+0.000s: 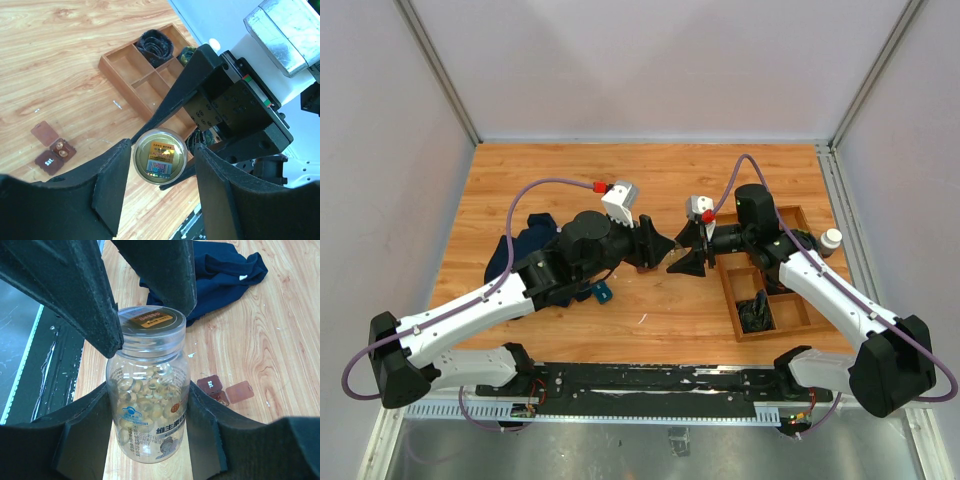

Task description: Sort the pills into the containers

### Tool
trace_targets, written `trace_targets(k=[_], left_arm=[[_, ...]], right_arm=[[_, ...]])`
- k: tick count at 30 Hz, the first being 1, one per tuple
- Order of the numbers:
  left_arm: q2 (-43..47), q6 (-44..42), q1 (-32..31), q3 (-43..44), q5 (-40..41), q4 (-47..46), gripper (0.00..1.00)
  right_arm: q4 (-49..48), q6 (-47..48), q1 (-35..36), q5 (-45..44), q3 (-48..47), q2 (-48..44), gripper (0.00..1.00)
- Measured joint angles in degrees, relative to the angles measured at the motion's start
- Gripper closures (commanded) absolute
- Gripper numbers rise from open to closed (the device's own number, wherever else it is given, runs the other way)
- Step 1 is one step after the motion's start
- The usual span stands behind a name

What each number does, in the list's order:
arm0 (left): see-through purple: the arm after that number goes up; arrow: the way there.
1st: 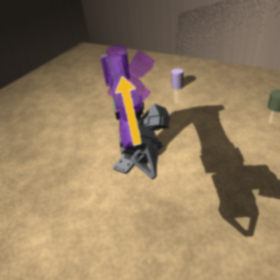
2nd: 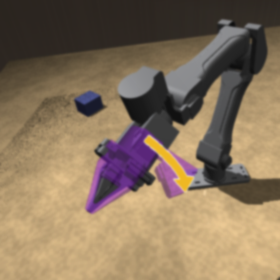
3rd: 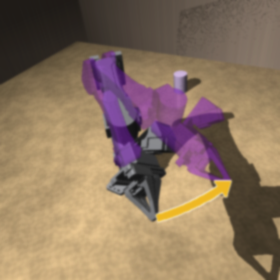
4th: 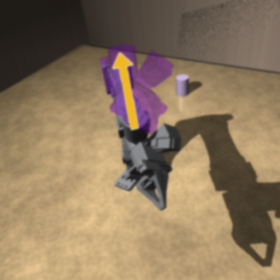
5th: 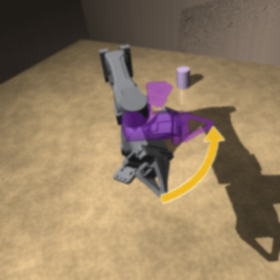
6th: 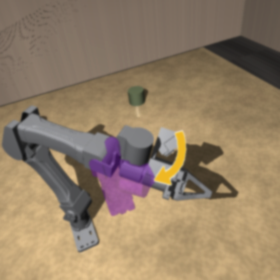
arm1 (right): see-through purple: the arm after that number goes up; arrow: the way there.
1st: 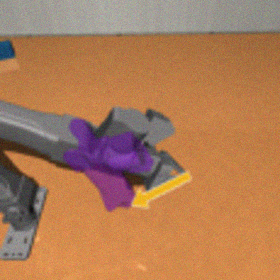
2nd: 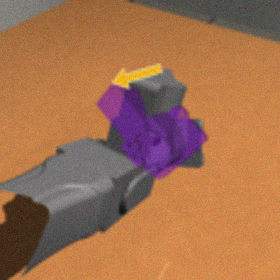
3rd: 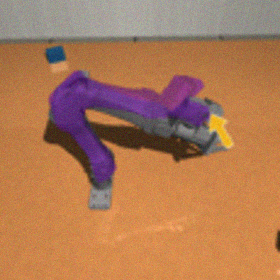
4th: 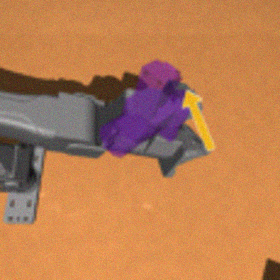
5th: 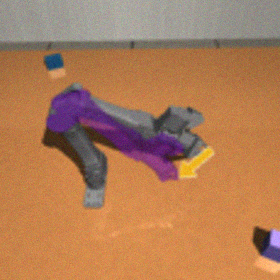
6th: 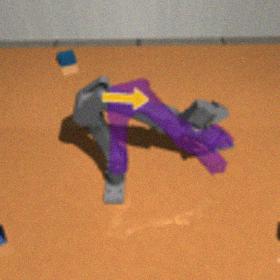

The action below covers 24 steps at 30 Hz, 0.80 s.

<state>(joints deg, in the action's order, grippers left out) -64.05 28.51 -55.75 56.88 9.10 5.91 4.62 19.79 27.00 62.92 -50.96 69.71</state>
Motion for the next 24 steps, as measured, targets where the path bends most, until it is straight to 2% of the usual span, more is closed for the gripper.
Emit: trace_targets(k=[18,21,24], left_arm=[[0.07,0.02,0.0,-0.35,-0.9,0.35,0.47],[0.07,-0.02,0.0,-0.44,-0.98,0.39,0.55],[0.07,-0.24,0.0,-0.5,-1.27,0.35,0.7]], right_arm=[[0.17,0.0,0.0,0.0,-0.2,0.0,0.99],[0.17,0.0,0.0,0.0,-0.2,0.0,0.99],[0.26,0.04,0.0,-0.02,-0.2,0.0,0.99]])
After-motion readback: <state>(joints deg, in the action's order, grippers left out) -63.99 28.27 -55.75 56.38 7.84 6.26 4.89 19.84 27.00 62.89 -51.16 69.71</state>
